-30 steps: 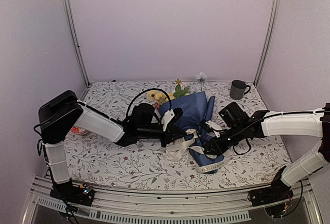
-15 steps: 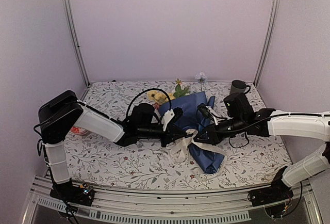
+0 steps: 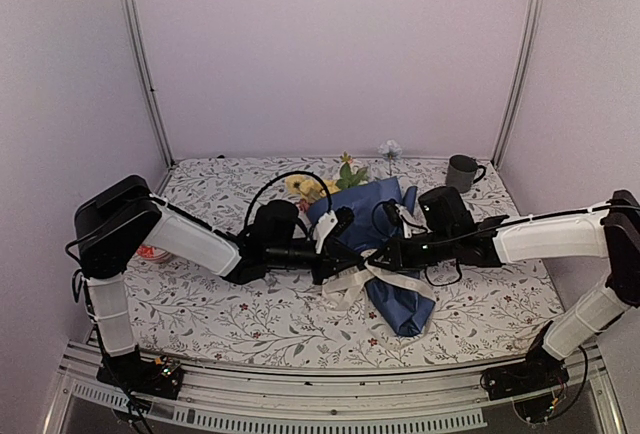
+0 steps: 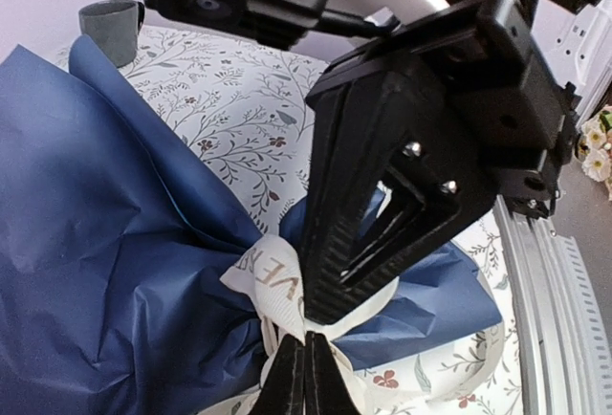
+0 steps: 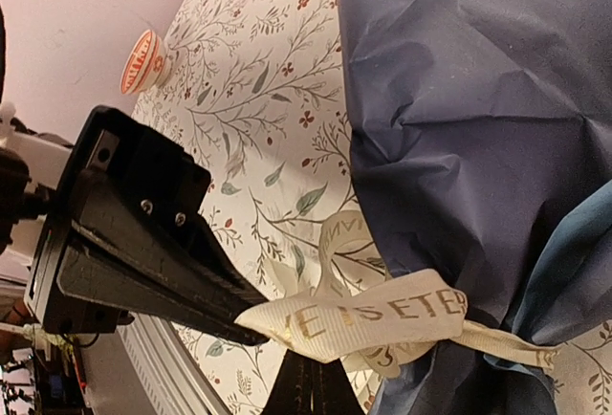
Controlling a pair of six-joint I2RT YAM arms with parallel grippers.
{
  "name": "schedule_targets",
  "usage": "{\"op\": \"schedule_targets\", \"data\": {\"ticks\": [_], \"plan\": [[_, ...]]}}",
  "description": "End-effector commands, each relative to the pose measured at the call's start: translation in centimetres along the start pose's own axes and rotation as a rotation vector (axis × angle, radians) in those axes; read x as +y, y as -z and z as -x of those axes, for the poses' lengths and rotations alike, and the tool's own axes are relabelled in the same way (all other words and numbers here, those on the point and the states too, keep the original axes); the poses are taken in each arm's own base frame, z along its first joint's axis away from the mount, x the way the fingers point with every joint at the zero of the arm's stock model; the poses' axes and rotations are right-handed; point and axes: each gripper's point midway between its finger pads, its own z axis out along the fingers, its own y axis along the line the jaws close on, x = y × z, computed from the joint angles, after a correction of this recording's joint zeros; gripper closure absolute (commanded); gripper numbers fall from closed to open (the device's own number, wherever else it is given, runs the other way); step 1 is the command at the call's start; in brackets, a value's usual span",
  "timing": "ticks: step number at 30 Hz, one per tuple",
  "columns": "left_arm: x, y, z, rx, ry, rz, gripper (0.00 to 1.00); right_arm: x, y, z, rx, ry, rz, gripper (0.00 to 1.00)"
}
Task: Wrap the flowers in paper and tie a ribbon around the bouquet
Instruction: Cross the half-tied ribbon over the folded bouquet.
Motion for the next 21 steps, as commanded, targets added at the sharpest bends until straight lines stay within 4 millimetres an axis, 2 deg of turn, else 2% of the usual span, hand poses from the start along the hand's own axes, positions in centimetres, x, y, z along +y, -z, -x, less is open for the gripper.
{"op": "schedule_targets", "data": {"ticks": [1, 3, 7, 8, 15, 19, 21], "plan": [[0.2, 0.0, -0.2, -0.010, 0.007, -0.011, 1.00, -1.1, -1.0, 1.4, -0.073, -0.093, -0.025, 1.00], [0.2, 0.0, -0.2, -0.010, 0.007, -0.010, 1.00, -1.4, -1.7, 1.3, -0.056, -0.114, -0.028, 0.97], [0.1, -0.1, -0.2, -0.007, 0.004, -0.012, 1.00, -1.9, -2.2, 0.7, -0.031, -0.141, -0.044, 0.82], [0.2, 0.0, -0.3, -0.007, 0.006, -0.009, 1.00, -2.1, -1.9, 0.6, -0.029, -0.143, -0.056, 0.75], [0.1, -0.1, 0.1, -0.009, 0.004, -0.017, 1.00, -0.1, 1.3, 1.2, -0.028, -0.025, -0.060, 0.51], [0.2, -0.2, 0.1, -0.006, 0.004, -0.018, 1.00, -0.4, 2.6, 0.6, 0.039, 0.028, -0.128, 0.39], [0.1, -0.2, 0.1, -0.006, 0.001, -0.022, 1.00, -0.9, 3.2, -0.1, 0.077, 0.050, -0.170, 0.37]]}}
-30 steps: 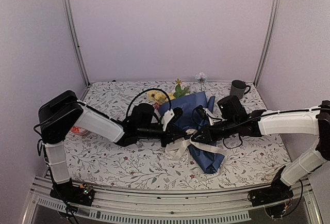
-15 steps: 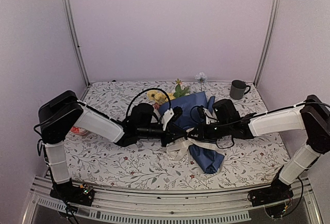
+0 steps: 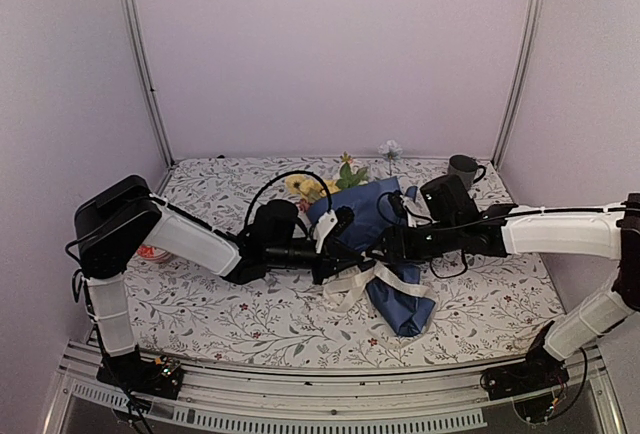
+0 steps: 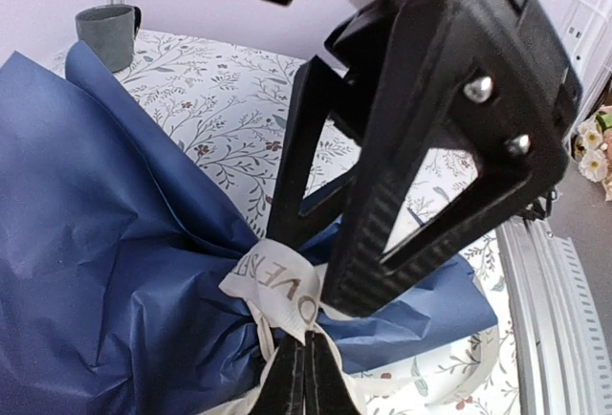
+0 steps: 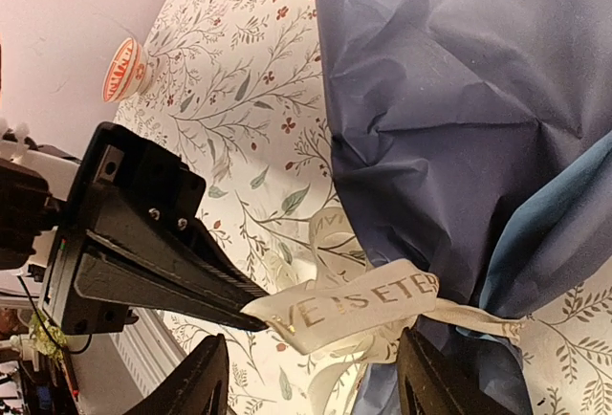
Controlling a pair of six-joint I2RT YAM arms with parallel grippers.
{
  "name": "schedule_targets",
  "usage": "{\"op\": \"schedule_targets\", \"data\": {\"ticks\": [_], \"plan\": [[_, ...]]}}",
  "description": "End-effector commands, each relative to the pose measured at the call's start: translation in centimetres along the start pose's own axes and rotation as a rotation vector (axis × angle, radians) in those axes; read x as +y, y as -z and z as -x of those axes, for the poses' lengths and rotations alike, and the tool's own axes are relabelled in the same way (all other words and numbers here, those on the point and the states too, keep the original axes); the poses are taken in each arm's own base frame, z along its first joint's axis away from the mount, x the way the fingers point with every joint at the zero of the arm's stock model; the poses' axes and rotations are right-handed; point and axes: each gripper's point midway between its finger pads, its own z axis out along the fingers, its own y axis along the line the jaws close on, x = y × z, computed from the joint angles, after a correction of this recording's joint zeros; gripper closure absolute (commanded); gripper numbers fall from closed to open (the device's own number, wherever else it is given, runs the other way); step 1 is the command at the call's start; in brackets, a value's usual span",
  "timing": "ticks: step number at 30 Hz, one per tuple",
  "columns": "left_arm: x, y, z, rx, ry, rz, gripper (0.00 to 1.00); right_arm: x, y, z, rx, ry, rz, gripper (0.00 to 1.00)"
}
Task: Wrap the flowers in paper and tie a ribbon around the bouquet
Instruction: Cross the half-tied ribbon over the folded bouquet.
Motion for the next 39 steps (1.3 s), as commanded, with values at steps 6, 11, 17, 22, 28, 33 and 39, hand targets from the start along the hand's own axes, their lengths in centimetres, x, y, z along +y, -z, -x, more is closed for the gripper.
{"op": "schedule_targets", "data": {"ticks": [6, 11, 17, 22, 28, 33, 39], "plan": [[0.3, -0.2, -0.2, 0.008, 0.006, -0.010, 1.00, -2.7, 3.6, -2.8, 0.159, 0.105, -0.210, 0.41], [0.3, -0.2, -0.3, 0.012, 0.008, -0.011, 1.00, -1.5, 5.4, -4.8, 0.237, 0.205, -0.166, 0.43], [0.3, -0.2, -0.4, 0.019, 0.011, -0.009, 1.00, -4.1, 7.5, -5.1, 0.293, 0.201, -0.351, 0.43], [0.4, -0.2, -0.7, 0.028, 0.014, -0.006, 1.00, -6.9, 9.6, -5.1, 0.274, 0.032, -0.480, 0.43], [0.4, -0.2, -0.7, 0.029, 0.015, -0.006, 1.00, -9.7, 9.7, -7.6, 0.351, -0.096, -0.512, 0.36], [0.4, -0.2, -0.8, 0.032, 0.015, -0.006, 1.00, -11.8, 8.4, -9.9, 0.452, -0.129, -0.562, 0.26], [0.3, -0.2, -1.0, 0.035, 0.017, -0.006, 1.00, -13.4, 7.6, -10.6, 0.454, -0.152, -0.550, 0.27]]}}
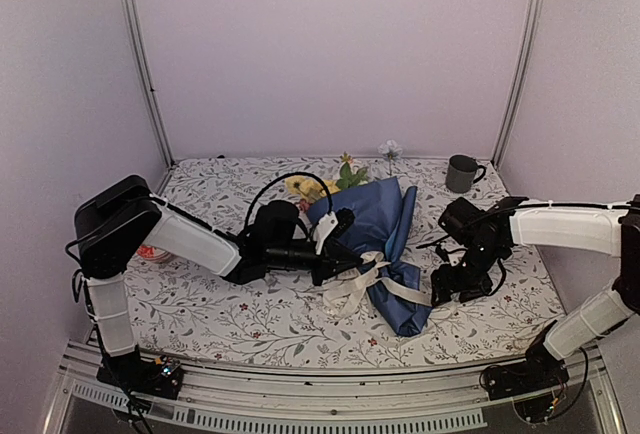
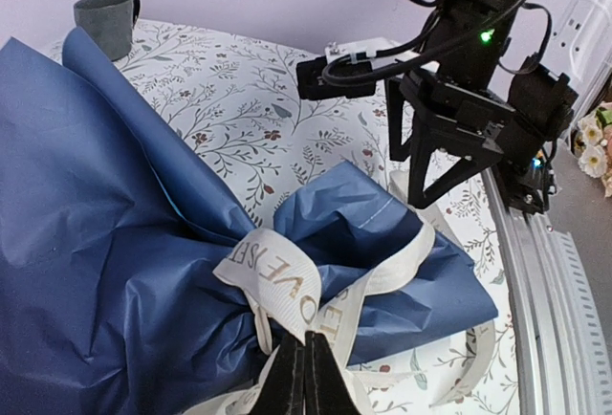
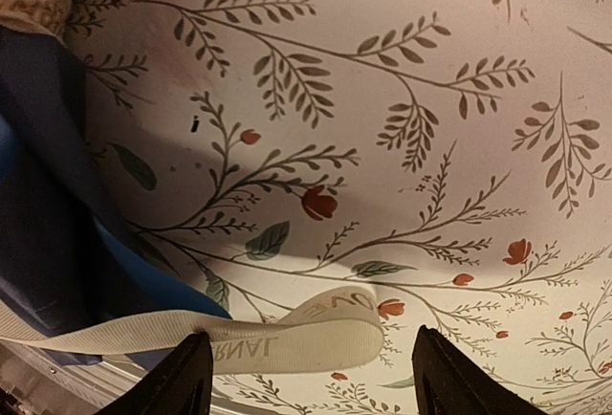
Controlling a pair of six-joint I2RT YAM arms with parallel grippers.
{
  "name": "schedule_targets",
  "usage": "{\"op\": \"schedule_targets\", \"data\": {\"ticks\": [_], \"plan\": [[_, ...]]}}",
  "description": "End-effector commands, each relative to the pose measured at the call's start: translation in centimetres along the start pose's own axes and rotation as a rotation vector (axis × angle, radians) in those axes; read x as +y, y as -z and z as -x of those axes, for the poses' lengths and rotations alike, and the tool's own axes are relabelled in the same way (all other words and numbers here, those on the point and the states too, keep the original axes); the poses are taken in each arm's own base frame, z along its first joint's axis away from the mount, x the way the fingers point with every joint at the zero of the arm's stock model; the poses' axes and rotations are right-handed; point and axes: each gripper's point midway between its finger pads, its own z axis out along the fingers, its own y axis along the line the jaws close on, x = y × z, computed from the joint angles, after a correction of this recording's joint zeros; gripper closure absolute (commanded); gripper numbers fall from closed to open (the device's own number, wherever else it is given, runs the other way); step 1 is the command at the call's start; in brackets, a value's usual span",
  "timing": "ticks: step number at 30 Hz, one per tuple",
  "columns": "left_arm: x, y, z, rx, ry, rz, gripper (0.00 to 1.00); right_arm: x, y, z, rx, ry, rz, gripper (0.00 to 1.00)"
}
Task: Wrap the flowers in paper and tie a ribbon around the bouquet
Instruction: Cross the half-tied ribbon over the folded bouquet.
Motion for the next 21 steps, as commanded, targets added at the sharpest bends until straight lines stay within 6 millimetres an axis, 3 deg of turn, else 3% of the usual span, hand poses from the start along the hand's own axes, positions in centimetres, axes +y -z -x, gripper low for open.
{"op": "schedule_targets", "data": {"ticks": [1, 9, 13, 18, 21], "plan": [[0.3, -0.2, -0.3, 0.010, 0.004, -0.005, 1.00, -0.4, -0.8, 0.7, -0.018, -0.021, 0.029, 0.27], [0.3, -0.2, -0.3, 0.010, 0.006, -0.006, 1.00, 1.7, -2.2, 1.3, -0.016, 0.037, 0.163, 0.39], [0.4, -0.2, -0.3, 0.009, 0.005, -0.006, 1.00, 2.2, -2.8, 1.1, 0.006, 0.042, 0.190, 0.58], [0.3, -0.2, -0.2, 0.008, 0.005, -0.007, 1.00, 2.6, -2.2, 1.2, -0.004, 0.045, 0.211, 0.90], [0.3, -0.2, -0.2, 0.007, 0.005, -0.007, 1.00, 2.8, -1.4, 1.2, -0.017, 0.044, 0.221, 1.00]]}}
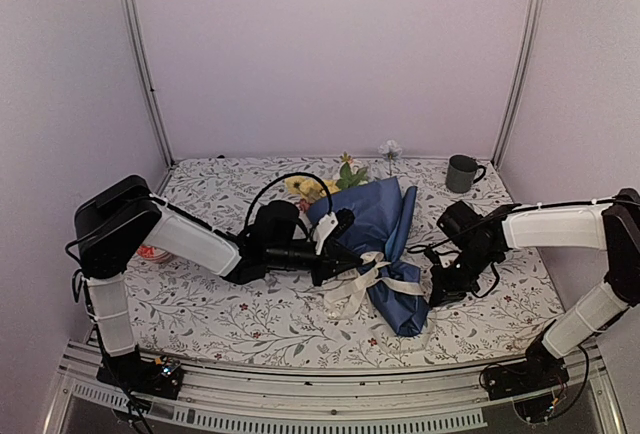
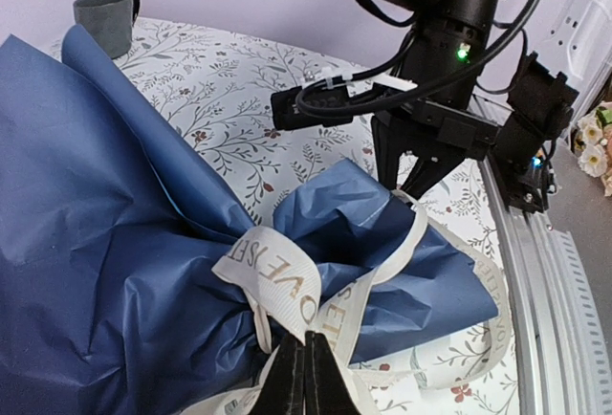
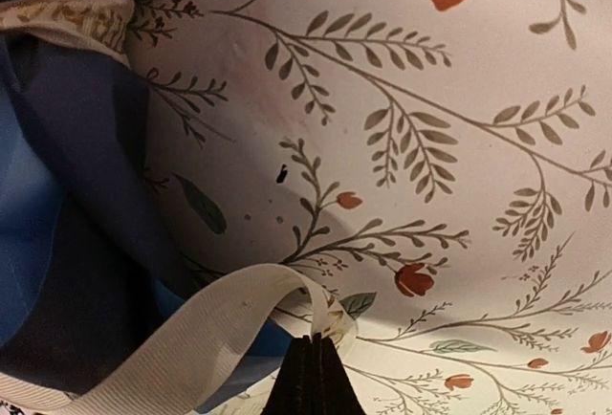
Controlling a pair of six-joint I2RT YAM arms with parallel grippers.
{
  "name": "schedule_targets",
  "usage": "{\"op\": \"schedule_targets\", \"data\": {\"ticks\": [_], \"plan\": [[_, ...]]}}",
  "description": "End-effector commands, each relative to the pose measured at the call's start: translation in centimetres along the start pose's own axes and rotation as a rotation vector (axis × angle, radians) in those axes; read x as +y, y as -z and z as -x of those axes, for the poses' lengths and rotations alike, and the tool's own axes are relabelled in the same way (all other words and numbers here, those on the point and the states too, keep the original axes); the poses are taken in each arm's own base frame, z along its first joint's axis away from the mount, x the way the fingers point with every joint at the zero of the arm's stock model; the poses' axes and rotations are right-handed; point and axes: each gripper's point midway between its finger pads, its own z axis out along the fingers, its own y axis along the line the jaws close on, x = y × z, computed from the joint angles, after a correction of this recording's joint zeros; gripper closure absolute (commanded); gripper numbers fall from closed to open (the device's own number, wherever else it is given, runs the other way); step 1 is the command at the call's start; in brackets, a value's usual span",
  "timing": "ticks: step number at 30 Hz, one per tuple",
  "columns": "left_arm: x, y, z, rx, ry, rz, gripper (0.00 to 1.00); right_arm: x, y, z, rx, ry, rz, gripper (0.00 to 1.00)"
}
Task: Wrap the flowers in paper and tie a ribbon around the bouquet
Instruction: Cross the half-tied ribbon over the folded bouquet.
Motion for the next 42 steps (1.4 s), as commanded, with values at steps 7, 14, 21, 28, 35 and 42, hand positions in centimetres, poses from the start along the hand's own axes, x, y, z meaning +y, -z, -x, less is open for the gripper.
{"op": "schedule_targets", "data": {"ticks": [7, 14, 21, 28, 35, 42], "plan": [[0.3, -0.2, -0.1, 0.004, 0.002, -0.009, 1.00, 1.5, 3.6, 0.4, -0.068, 0.013, 0.039, 1.00], [0.3, -0.2, -0.1, 0.005, 0.003, -0.009, 1.00, 8.8, 9.4, 1.4, -0.218, 0.203, 0.309, 1.00], [0.4, -0.1, 0.0, -0.002, 0.015, -0.007, 1.00, 16.7, 11.5, 2.4, -0.315, 0.376, 0.584, 1.00], [0.7, 0.1, -0.2, -0.008, 0.030, 0.003, 1.00, 20.6, 14.3, 4.4, -0.439, 0.499, 0.682, 1.00], [1.1, 0.2, 0.0, -0.013, 0.043, 0.012, 1.00, 18.5, 10.4, 5.8, -0.428, 0.420, 0.582, 1.00], [1.5, -0.4, -1.5, 0.016, 0.060, 0.011, 1.00, 16.1, 4.1, 4.3, -0.285, 0.372, 0.546, 1.00]]}}
